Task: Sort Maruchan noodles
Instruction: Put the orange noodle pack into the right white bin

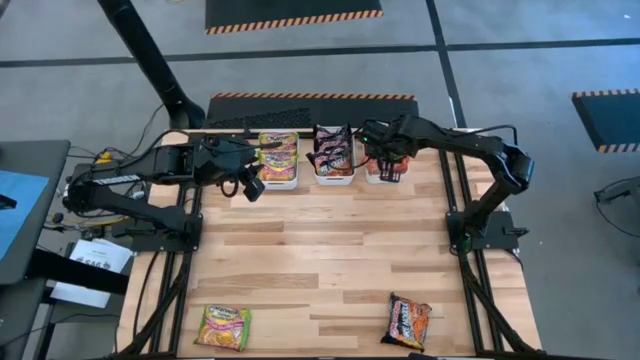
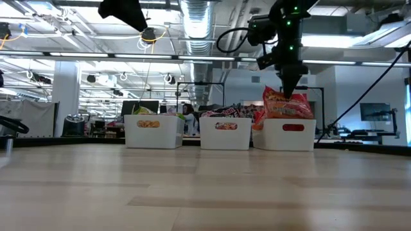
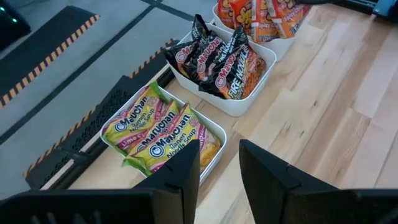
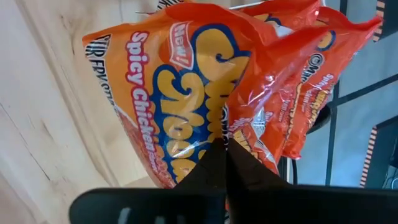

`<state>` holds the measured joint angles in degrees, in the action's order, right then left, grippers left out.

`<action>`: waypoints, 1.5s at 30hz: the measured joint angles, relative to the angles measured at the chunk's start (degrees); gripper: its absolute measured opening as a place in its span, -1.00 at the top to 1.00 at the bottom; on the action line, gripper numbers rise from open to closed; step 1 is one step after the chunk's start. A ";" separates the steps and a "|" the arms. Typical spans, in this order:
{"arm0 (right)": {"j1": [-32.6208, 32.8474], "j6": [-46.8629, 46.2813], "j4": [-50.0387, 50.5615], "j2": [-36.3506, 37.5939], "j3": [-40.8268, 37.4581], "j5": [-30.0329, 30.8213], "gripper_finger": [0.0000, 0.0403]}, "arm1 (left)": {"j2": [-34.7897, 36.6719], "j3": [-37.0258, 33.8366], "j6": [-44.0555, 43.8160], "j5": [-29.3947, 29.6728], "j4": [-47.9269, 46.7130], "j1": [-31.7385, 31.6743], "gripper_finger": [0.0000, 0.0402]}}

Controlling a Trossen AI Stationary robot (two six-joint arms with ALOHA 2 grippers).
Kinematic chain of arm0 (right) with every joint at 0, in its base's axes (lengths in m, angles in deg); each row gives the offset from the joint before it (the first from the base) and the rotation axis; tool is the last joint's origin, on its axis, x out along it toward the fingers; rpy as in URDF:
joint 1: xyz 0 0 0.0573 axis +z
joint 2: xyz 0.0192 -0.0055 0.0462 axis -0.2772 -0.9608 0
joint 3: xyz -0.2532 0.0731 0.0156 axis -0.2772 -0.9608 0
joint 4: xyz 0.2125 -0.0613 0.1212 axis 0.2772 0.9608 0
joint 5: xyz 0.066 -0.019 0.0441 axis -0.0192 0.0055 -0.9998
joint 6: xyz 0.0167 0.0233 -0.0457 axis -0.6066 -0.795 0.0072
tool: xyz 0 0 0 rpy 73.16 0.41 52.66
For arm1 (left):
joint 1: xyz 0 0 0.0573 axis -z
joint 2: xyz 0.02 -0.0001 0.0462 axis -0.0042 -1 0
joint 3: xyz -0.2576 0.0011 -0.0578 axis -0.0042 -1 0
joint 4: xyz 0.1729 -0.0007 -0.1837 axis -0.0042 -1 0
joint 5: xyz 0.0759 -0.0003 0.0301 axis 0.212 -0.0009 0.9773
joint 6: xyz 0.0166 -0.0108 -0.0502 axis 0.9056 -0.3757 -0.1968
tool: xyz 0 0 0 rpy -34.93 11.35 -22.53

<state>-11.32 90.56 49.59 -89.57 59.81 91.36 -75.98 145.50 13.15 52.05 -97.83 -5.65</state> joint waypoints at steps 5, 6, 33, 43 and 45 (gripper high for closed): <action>0.00 -0.83 0.29 -0.17 0.00 0.11 0.82 | 0.00 0.00 -0.43 0.02 0.00 0.00 0.50; 0.00 -0.95 0.31 -0.19 0.00 0.13 0.79 | 0.00 0.00 -0.46 0.02 0.00 0.00 0.50; -0.05 -18.43 16.39 -0.01 13.00 -19.53 0.44 | 0.00 0.00 -3.56 1.16 0.00 0.00 0.50; -1.85 -18.41 13.96 -2.94 12.28 -27.62 0.44 | 0.00 0.00 -3.48 2.08 -0.01 0.00 0.50; -2.59 -18.47 14.26 -4.28 12.22 -27.80 0.44 | 0.00 0.00 -3.48 2.01 -0.21 0.00 0.50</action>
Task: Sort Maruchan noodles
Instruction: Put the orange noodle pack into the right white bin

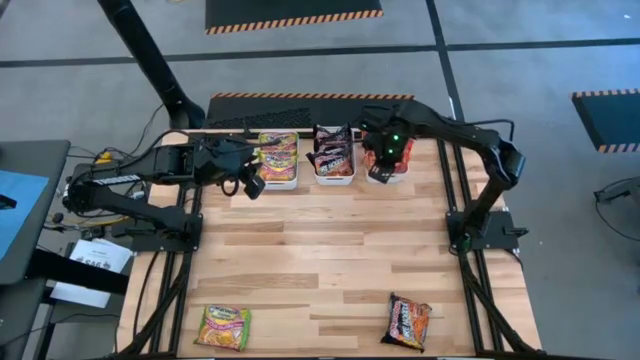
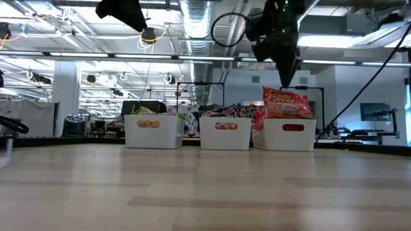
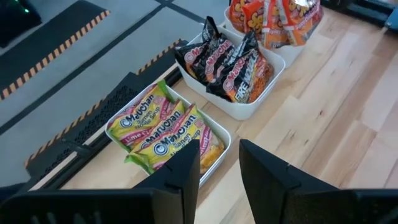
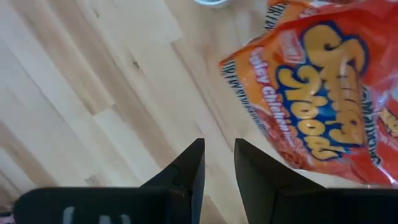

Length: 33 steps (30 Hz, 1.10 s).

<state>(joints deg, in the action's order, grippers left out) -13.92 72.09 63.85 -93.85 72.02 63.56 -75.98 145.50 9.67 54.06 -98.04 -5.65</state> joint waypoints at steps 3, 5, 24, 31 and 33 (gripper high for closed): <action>-0.99 0.00 1.35 -1.70 0.01 0.15 0.44 | 0.00 0.00 0.02 0.00 -1.08 0.00 0.50; -1.13 -0.04 1.23 -2.51 0.04 0.31 0.44 | 0.00 0.00 0.02 -0.02 -1.53 0.00 0.50; -2.77 -1.67 1.71 -10.58 0.08 6.59 0.44 | 0.00 0.00 2.07 0.07 -3.60 0.00 0.50; -3.66 -2.53 0.16 -12.73 0.09 9.68 0.45 | 0.00 0.00 2.71 0.07 -3.81 -0.31 0.50; -4.05 -2.58 -0.54 -12.67 0.09 10.36 0.46 | 0.00 0.00 2.71 0.08 -4.05 -0.66 0.50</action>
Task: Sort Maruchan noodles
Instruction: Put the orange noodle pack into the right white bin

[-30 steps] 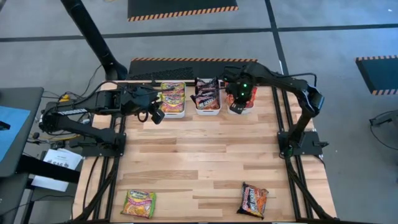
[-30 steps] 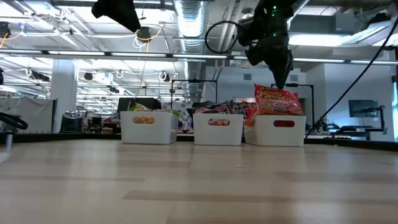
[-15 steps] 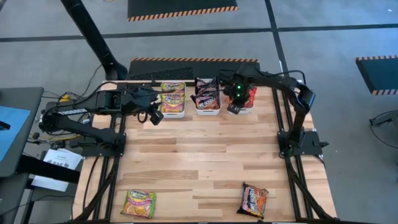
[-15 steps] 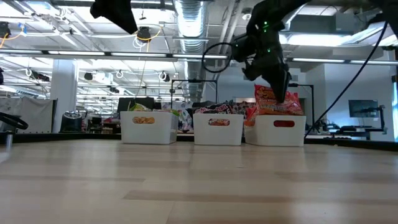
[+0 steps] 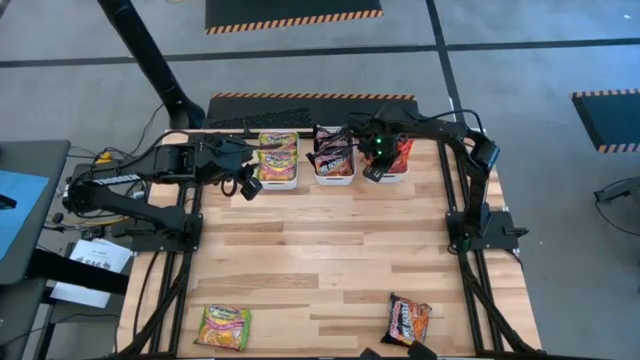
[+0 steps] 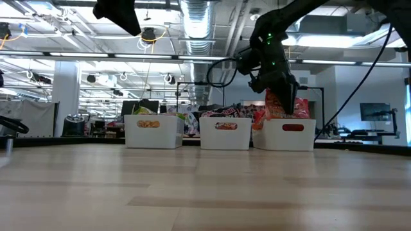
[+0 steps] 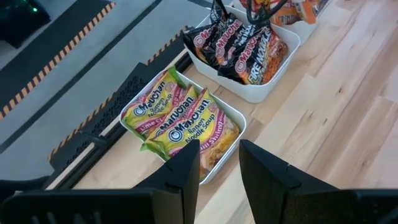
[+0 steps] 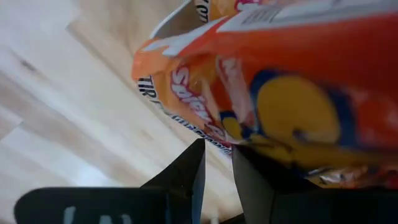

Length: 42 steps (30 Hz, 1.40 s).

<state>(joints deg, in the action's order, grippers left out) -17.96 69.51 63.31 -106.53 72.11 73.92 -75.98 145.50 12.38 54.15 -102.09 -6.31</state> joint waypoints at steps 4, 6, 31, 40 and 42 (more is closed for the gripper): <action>-0.87 -0.44 -1.88 0.03 0.00 0.32 0.49 | 0.00 0.00 0.35 -0.06 0.04 -0.95 0.50; -1.43 -0.62 -2.25 0.03 0.00 0.30 0.51 | 0.00 0.00 0.35 -0.11 0.04 -1.47 0.50; 1.79 -1.43 -0.94 2.41 5.22 -3.63 0.52 | 0.00 0.00 0.22 -0.29 -0.68 -2.36 0.50; 2.55 0.90 -8.49 1.84 5.29 -8.11 0.52 | 0.00 0.00 0.09 -0.45 -0.68 -2.36 0.50; 2.49 1.00 -8.71 1.82 5.11 -8.10 0.52 | 0.00 0.00 0.09 -0.49 -0.68 -2.36 0.50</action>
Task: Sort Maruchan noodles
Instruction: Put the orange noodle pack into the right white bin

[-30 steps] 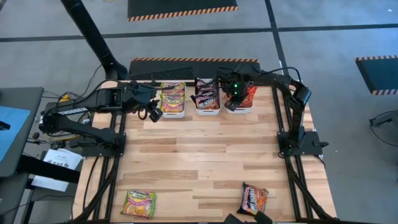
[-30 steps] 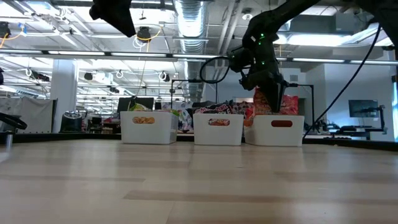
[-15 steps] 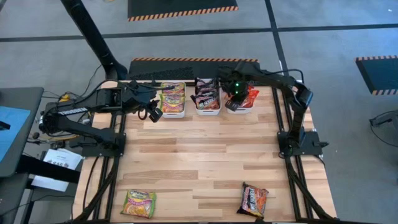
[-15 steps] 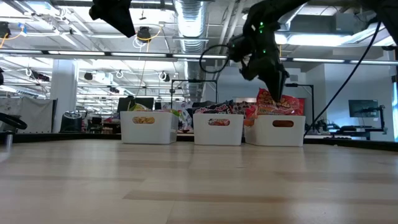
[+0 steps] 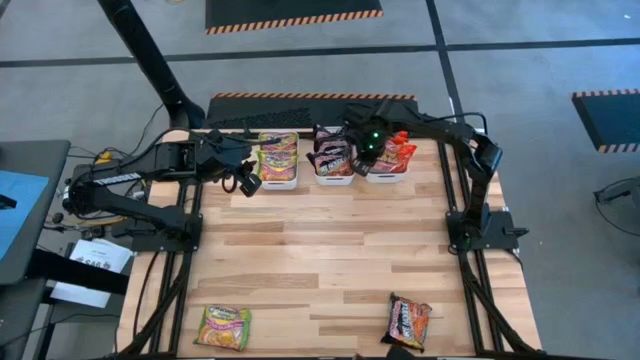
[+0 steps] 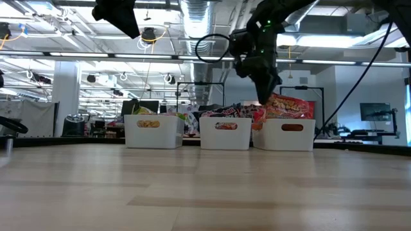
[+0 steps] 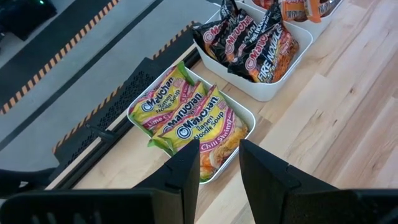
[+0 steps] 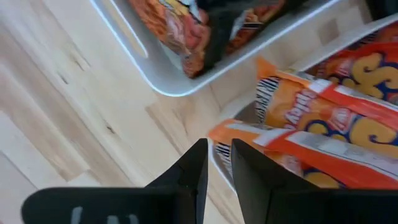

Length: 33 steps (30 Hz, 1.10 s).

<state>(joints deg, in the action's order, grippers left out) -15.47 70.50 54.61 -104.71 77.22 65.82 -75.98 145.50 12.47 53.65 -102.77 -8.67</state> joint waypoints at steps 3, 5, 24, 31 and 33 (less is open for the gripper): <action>-0.53 -0.02 -0.26 0.02 -1.30 -0.01 0.52 | 0.00 0.00 0.00 0.01 -0.02 0.00 0.50; -0.85 -0.37 -0.25 0.00 -2.59 -0.01 0.52 | 0.00 0.00 0.00 0.01 0.00 0.00 0.50; -1.09 -2.93 -1.14 -3.31 -5.38 4.25 0.52 | 0.00 0.00 0.24 0.03 -0.13 0.02 0.50; -0.67 -2.96 -1.49 -4.15 -5.32 4.41 0.52 | 0.00 0.00 0.26 0.06 -0.61 0.02 0.50; -0.70 -2.96 -1.30 -4.19 -5.33 4.37 0.52 | 0.00 0.00 0.26 0.00 -0.64 0.02 0.50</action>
<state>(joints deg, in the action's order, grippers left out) -16.17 67.54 53.30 -108.90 71.89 70.19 -75.98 145.50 12.73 53.66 -103.42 -8.64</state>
